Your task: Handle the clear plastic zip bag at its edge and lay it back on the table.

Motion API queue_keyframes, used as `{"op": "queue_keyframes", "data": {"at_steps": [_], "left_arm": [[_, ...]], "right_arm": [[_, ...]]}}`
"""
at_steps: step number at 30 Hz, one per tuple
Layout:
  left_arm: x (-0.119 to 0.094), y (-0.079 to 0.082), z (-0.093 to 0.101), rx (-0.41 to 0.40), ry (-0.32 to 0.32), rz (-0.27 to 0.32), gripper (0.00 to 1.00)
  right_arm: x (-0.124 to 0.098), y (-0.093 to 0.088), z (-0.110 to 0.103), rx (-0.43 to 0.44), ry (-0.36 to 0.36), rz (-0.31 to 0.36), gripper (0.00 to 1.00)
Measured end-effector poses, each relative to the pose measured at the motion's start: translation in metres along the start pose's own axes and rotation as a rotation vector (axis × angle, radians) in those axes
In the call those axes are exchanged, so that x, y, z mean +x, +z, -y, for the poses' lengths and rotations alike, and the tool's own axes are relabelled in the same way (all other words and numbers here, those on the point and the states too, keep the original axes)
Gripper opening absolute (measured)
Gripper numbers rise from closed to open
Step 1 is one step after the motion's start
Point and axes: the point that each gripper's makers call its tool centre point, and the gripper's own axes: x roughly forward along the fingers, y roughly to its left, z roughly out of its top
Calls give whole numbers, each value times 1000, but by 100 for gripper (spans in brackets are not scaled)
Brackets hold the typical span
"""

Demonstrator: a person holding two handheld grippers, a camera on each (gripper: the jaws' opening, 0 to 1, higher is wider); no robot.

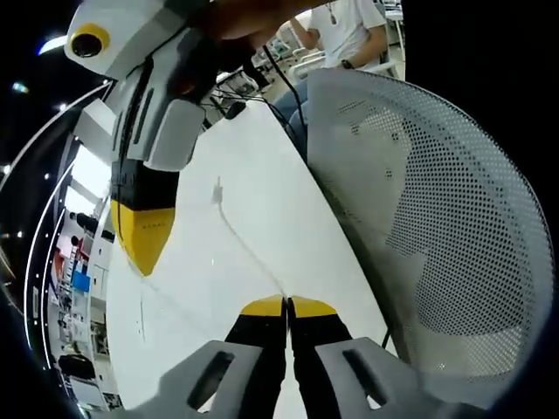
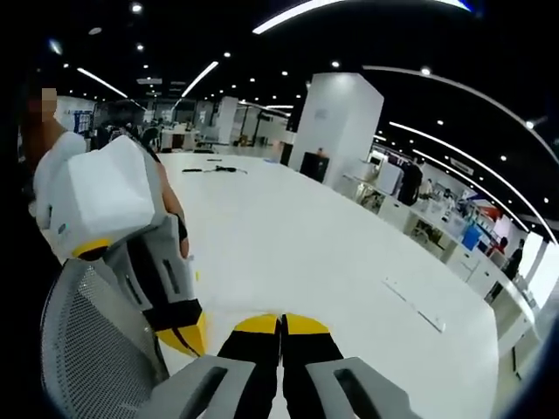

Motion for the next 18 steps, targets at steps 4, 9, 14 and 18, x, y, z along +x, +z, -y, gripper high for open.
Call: {"op": "queue_keyframes", "data": {"at_steps": [4, 9, 14, 18], "left_arm": [[-2, -2, -5, -14, 27, -2, 0], [-8, 1, -13, -67, 54, 34, 0], [-16, 7, -23, -134, 90, 91, 0], [-22, 10, -30, -185, 111, 128, 0]], "right_arm": [[0, 5, -1, -11, 4, 10, 0], [6, 4, 1, -12, 5, 2, 0], [8, 5, 2, -33, 11, -1, 0], [13, 0, 3, -41, 18, -15, 0]]}}
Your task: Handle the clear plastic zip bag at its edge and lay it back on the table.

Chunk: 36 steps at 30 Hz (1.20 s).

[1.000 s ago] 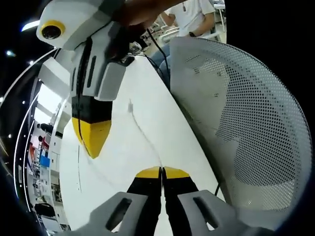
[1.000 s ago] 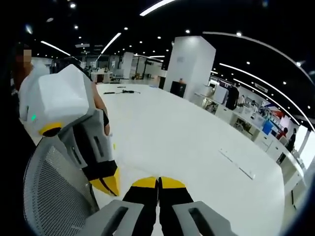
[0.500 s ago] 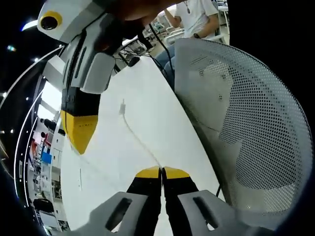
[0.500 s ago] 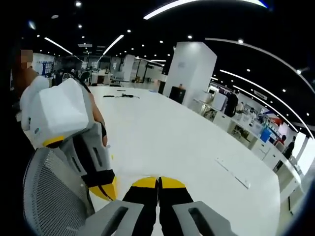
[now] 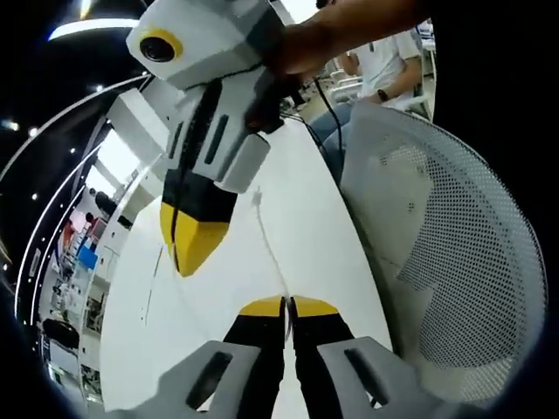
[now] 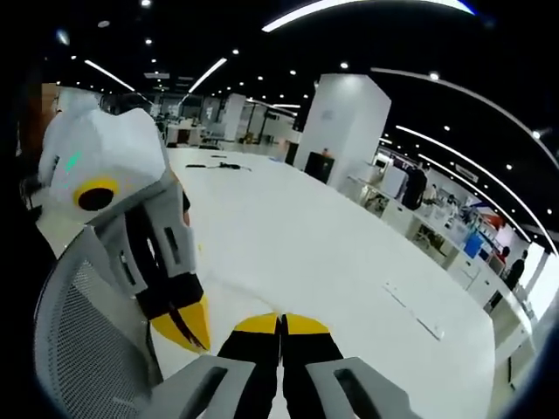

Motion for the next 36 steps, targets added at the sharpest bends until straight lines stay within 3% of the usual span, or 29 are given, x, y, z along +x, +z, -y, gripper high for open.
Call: {"op": "queue_keyframes", "data": {"at_steps": [6, 12, 28, 31, 36], "left_arm": [[-15, 16, -10, -139, 38, 96, 1], [-39, 13, -18, -272, 94, 151, 6], [-75, -17, -11, -470, 210, 169, 29], [-78, -26, -6, -484, 227, 149, 31], [-87, -40, -3, -583, 300, 176, 40]], "right_arm": [[8, -9, -2, -12, 19, -19, 0], [19, -27, -9, -53, 58, -62, 0], [37, -42, 7, -161, 76, -81, 0], [41, -43, 9, -172, 92, -71, 0], [51, -47, 23, -240, 84, -71, 0]]}}
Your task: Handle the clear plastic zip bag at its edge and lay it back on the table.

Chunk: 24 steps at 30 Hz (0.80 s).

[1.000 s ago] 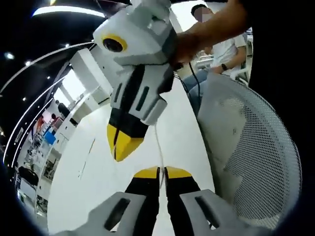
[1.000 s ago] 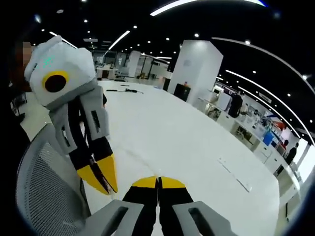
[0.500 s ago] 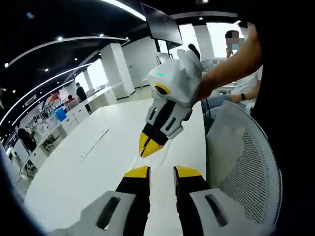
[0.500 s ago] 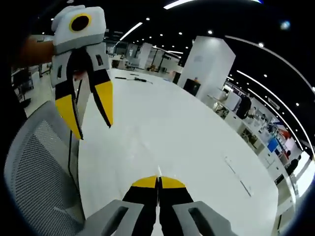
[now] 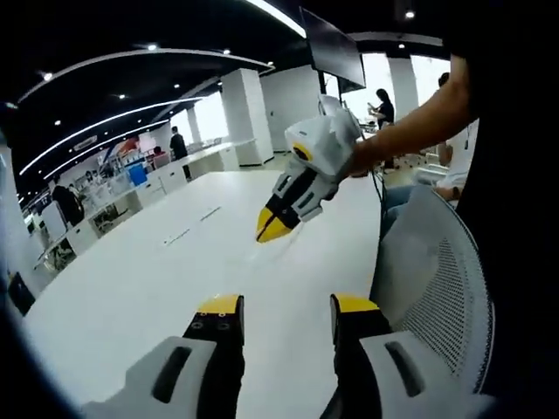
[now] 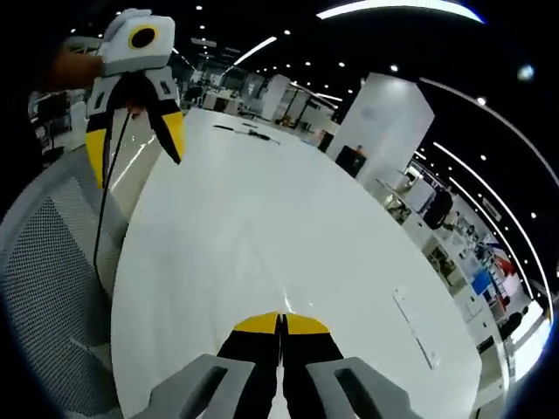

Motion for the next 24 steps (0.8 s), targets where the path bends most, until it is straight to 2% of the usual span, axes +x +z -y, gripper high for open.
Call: {"op": "queue_keyframes", "data": {"at_steps": [5, 13, 21, 24], "left_arm": [[-12, -11, -1, -35, 50, 18, 49], [-25, -22, 11, -60, 66, 33, 49], [-31, -36, 18, -87, 93, 13, 50], [-33, -40, 18, -97, 108, 3, 50]], "right_arm": [[10, -8, 8, -52, 0, -11, 0], [27, -16, 9, -120, 13, -20, 0], [47, -33, 6, -89, 48, -53, 0], [53, -37, 3, -103, 66, -63, 0]]}}
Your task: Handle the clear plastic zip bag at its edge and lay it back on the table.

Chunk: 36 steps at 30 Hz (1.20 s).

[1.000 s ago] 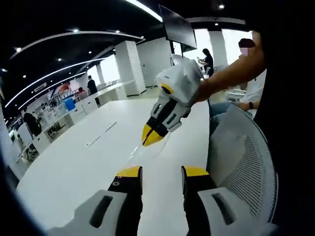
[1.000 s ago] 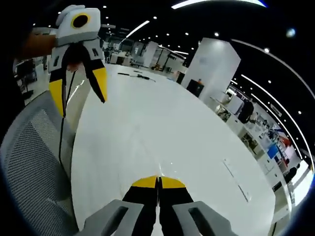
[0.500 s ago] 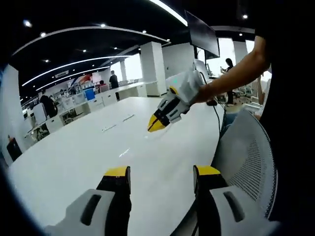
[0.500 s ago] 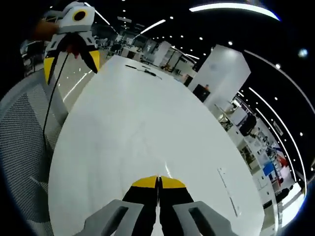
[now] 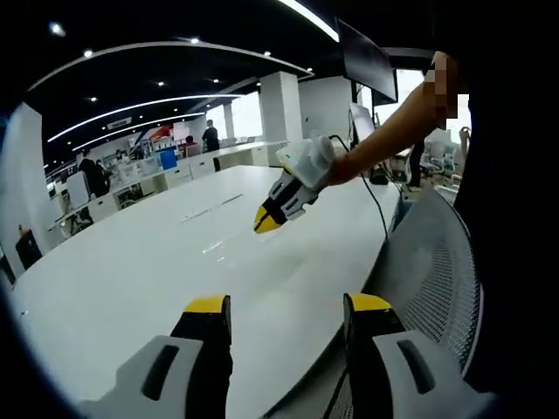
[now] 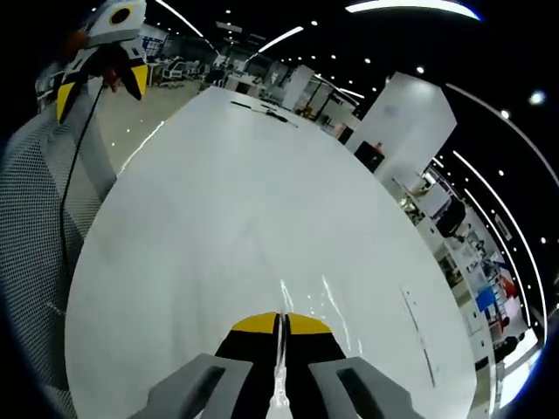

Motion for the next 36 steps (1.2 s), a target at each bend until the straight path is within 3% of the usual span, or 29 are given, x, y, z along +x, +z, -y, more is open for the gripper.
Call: {"op": "queue_keyframes", "data": {"at_steps": [7, 14, 22, 31, 36], "left_arm": [[-2, -3, -3, -9, 32, -4, 50], [0, -12, -1, -6, 31, -27, 49], [1, -15, -2, -3, 29, -28, 48], [5, -24, 0, 19, -3, -47, 48], [7, -25, -5, 33, 9, -40, 51]], "right_arm": [[13, -10, 0, 17, 14, -32, 1], [17, -20, 12, 25, -39, -69, 1], [13, -17, -4, 62, -11, -56, 7], [2, -18, -26, 141, 17, -62, 17], [-6, -18, -35, 203, 11, -57, 21]]}}
